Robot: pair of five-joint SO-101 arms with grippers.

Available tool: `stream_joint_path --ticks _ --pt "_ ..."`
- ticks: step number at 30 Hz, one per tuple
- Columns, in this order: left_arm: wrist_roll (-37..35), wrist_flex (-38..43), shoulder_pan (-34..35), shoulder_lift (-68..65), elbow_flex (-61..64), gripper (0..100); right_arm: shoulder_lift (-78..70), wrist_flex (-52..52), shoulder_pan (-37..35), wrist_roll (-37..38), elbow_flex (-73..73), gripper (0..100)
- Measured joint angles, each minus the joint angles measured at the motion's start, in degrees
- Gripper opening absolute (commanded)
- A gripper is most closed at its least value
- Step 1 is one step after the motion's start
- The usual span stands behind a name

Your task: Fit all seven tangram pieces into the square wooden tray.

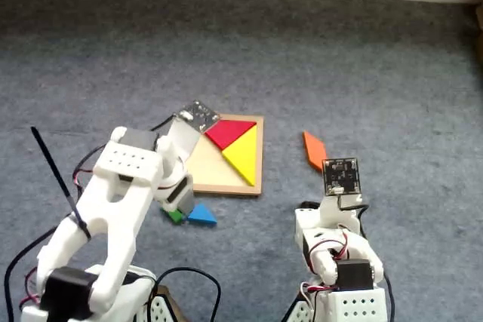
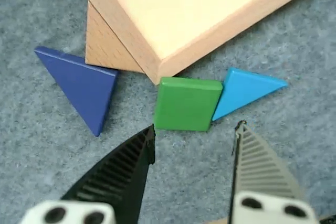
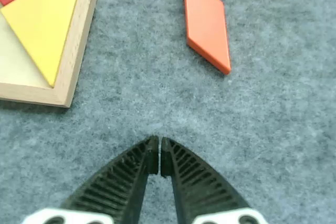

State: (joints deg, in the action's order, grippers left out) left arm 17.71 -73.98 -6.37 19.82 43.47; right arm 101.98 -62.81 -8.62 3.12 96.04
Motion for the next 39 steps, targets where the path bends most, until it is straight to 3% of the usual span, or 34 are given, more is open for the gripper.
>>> stream_joint_path --ticks 3,12,15,22,31,39 --pt "0.0 0.8 0.0 1.5 3.7 25 0.0 0.0 0.0 0.0 0.0 2.6" --pt "2.3 14.4 0.0 -3.2 9.9 25 0.0 0.0 0.0 0.0 0.0 2.6" --pt "2.3 14.6 -0.1 -6.9 7.4 24 0.0 0.0 0.0 0.0 0.0 2.6" --pt "2.3 14.4 -0.2 -13.5 2.6 11 0.0 0.0 0.0 0.0 0.0 2.6" --pt "2.3 11.1 -0.1 -13.5 2.1 10 0.0 0.0 0.0 0.0 0.0 2.6" --pt "2.7 6.1 0.2 -0.6 2.0 11 0.0 0.0 0.0 0.0 0.0 2.6"
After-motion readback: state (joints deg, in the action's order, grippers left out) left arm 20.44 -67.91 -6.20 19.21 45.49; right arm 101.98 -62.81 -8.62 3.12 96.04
